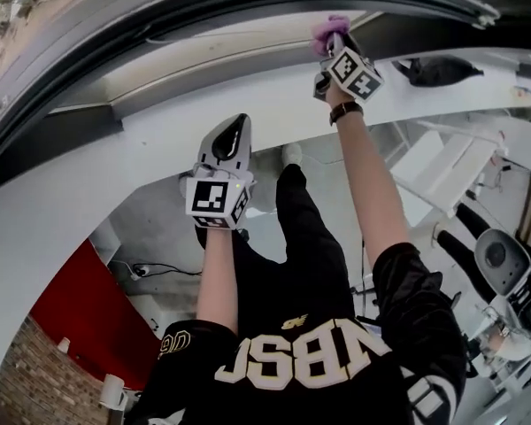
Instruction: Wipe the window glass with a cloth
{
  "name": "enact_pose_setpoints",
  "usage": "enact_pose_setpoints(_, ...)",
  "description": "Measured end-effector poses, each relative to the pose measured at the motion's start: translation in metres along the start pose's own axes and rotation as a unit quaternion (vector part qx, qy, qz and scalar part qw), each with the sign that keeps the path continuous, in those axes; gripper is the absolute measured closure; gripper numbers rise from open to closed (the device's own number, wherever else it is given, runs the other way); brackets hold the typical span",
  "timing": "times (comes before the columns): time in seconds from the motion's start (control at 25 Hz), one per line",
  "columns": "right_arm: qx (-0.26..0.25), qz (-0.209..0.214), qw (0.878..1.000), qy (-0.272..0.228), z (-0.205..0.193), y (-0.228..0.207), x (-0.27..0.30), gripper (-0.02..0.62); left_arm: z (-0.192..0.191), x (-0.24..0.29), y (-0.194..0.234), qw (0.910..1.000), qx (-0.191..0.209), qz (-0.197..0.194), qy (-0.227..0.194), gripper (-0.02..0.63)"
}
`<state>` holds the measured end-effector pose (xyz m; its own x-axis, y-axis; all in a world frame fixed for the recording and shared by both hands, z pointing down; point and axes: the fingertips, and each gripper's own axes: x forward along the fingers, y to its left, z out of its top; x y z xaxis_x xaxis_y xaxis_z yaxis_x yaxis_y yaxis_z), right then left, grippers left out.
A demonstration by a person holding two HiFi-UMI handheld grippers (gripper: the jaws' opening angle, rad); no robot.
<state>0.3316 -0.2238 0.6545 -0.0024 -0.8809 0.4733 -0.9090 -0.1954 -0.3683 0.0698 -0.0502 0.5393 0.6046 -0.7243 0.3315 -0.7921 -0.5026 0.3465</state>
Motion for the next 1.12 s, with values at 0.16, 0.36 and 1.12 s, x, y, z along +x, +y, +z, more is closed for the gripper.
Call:
enact_pose_setpoints(0.16, 0.002, -0.013, 1.000, 0.009, 0.011, -0.040, 0.004, 0.506, -0.009, 0.018, -0.032, 0.9999, -0.006, -0.016, -0.002, 0.583)
enact_pose_setpoints(0.36, -0.001, 0.029, 0.999, 0.035, -0.020, -0.002, 0.005, 0.505, 0.000, 0.019, -0.027, 0.9990, -0.035, -0.005, -0.028, 0.583)
enact_pose_setpoints(1.12, -0.159, 0.354, 0.904, 0.178, -0.352, 0.515, -0.043, 0.505, -0.011, -0.261, 0.266, 0.9652, -0.036, 0.258, -0.018, 0.583)
